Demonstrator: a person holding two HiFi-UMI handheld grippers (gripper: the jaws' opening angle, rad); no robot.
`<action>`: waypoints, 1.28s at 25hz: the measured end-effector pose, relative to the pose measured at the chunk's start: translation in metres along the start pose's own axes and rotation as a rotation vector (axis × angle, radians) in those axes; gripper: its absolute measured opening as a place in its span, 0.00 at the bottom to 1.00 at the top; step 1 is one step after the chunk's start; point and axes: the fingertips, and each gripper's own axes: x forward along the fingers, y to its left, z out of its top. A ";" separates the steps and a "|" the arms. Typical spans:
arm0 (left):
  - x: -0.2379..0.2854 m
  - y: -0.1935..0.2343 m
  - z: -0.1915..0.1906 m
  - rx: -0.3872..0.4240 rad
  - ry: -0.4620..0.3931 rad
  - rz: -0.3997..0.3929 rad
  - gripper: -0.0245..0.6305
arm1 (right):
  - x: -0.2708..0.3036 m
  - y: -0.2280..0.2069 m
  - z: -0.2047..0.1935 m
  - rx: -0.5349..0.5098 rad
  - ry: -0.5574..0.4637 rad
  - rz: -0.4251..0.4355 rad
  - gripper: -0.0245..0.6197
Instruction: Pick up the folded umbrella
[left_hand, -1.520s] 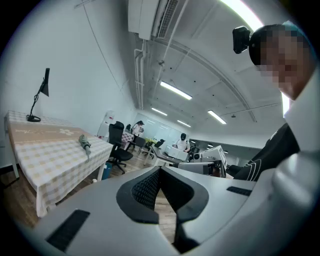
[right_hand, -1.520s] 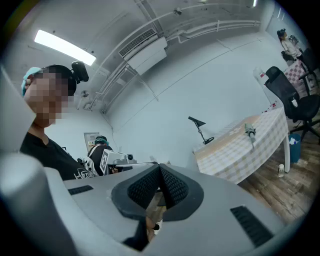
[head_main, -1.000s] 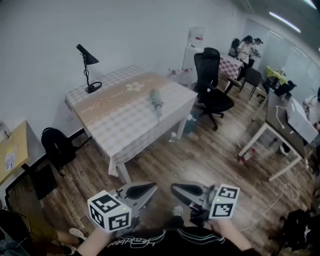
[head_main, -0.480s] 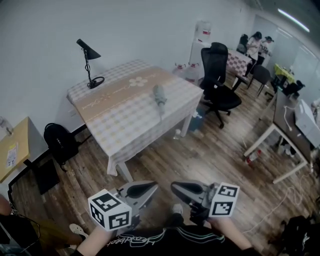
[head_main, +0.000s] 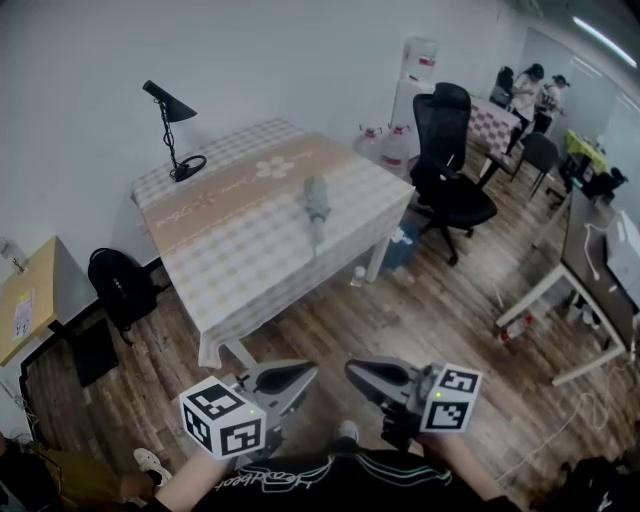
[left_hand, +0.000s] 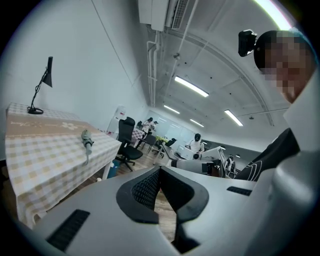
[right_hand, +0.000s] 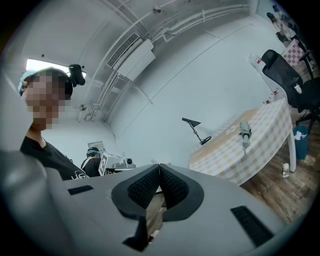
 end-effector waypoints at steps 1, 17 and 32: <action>0.012 0.003 0.003 -0.003 0.001 0.002 0.04 | -0.004 -0.010 0.006 0.003 0.000 -0.001 0.06; 0.160 0.023 0.056 -0.003 0.008 0.015 0.04 | -0.063 -0.122 0.089 0.004 -0.007 -0.010 0.06; 0.210 0.094 0.086 -0.031 0.015 0.006 0.04 | -0.038 -0.198 0.127 0.034 -0.004 -0.033 0.06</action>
